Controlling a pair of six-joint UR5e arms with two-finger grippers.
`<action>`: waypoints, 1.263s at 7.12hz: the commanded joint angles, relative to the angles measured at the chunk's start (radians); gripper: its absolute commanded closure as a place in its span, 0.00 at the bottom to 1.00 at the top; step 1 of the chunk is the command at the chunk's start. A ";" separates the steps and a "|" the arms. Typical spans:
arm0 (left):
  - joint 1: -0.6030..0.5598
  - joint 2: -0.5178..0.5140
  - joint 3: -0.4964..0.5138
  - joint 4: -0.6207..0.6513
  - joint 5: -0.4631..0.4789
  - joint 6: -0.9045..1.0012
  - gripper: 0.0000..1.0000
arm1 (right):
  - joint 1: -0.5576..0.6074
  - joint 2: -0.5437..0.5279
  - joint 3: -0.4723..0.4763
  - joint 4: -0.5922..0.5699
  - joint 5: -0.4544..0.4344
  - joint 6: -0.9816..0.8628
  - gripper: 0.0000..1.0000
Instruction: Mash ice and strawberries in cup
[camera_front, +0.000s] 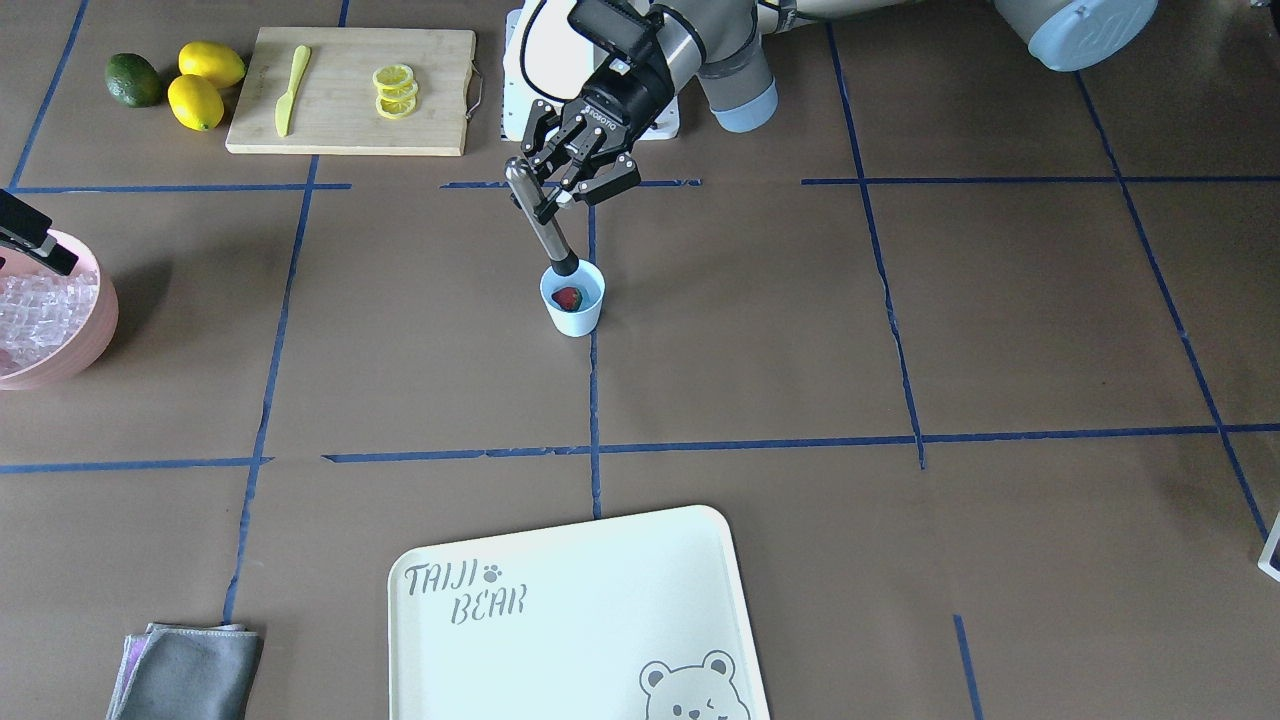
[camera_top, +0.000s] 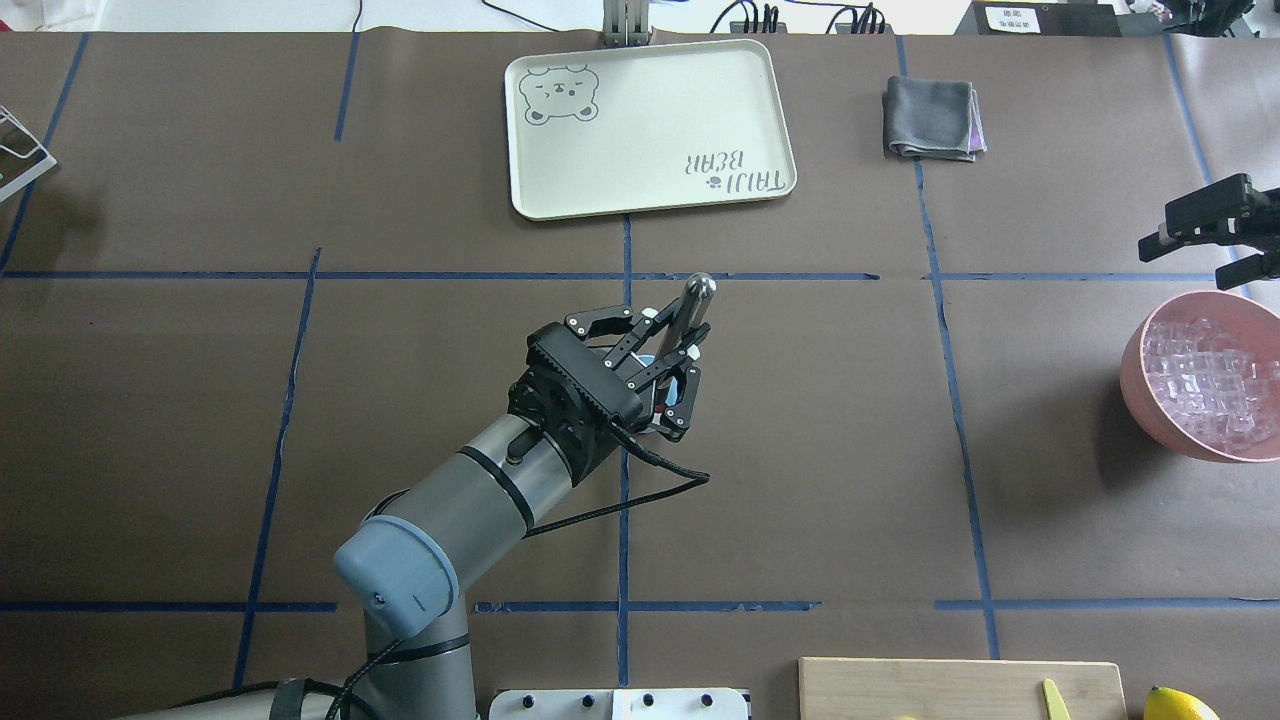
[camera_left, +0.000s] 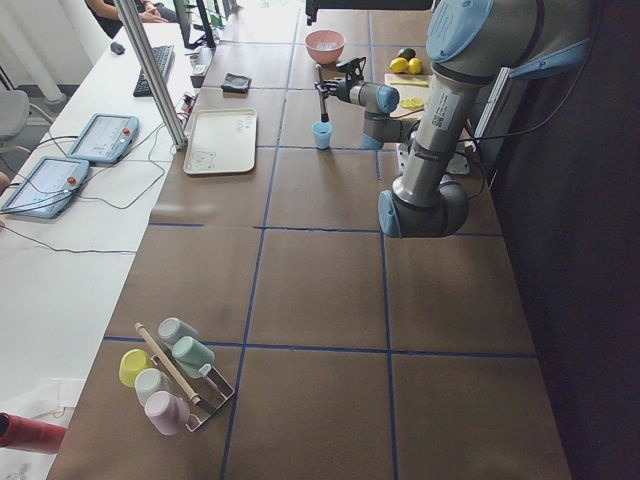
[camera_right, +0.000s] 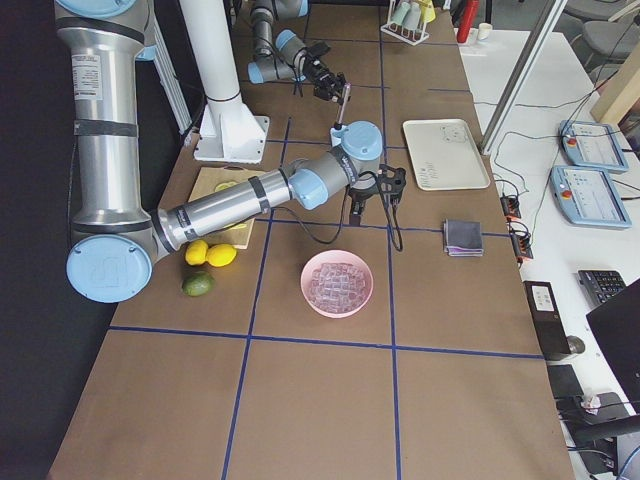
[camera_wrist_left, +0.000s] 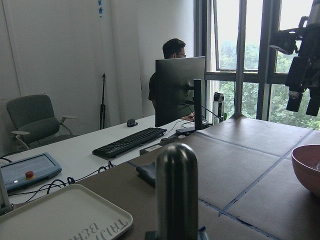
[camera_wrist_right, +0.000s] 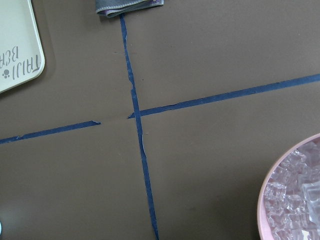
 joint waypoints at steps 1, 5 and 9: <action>-0.001 -0.003 0.086 -0.070 0.000 0.004 0.99 | 0.001 0.000 0.000 0.000 0.000 0.000 0.00; -0.003 -0.003 0.090 -0.087 0.000 0.004 1.00 | 0.001 0.002 0.000 0.000 0.002 0.000 0.00; -0.068 0.109 -0.128 -0.039 0.040 0.094 1.00 | 0.001 0.000 -0.002 0.000 0.002 0.000 0.00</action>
